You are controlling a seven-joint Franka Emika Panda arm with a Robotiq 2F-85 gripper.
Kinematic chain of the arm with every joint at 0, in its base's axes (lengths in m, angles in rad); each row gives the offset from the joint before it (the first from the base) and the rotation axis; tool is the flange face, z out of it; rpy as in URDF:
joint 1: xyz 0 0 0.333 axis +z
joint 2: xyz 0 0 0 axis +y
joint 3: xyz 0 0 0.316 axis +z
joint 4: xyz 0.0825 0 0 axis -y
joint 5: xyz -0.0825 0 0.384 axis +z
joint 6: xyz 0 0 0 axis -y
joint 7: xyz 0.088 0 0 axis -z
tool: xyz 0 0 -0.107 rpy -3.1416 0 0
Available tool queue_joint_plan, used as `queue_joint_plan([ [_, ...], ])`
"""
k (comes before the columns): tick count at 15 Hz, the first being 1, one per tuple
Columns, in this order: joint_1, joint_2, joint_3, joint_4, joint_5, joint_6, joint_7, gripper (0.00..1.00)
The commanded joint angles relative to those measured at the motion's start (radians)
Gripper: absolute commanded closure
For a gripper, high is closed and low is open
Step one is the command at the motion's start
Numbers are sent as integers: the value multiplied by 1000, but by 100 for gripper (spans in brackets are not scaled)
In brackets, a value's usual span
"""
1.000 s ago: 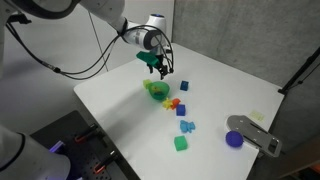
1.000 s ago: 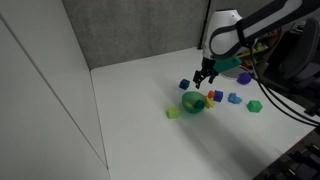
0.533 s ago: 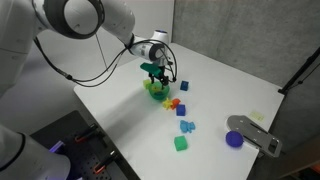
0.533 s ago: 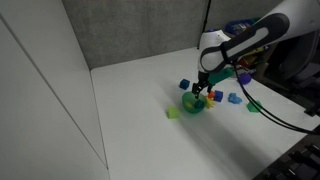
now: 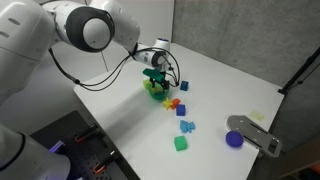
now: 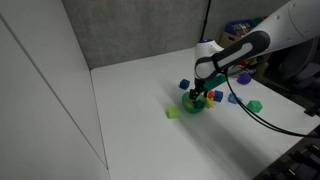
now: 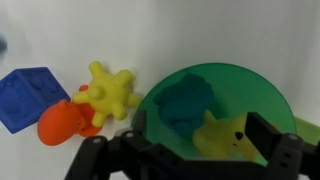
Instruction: Pick up the blue toy from the green bowl and put it on the table, slide the green bowl a little backward on the table
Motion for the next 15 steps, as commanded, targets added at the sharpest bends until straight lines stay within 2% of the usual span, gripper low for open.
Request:
queue_joint_plan([
  [1, -15, 42, 23, 74, -22, -23, -96, 0],
  [7, -26, 39, 45, 70, -81, 15, -324, 0],
  [15, -46, 75, 59, 74, -129, 40, -445, 0],
])
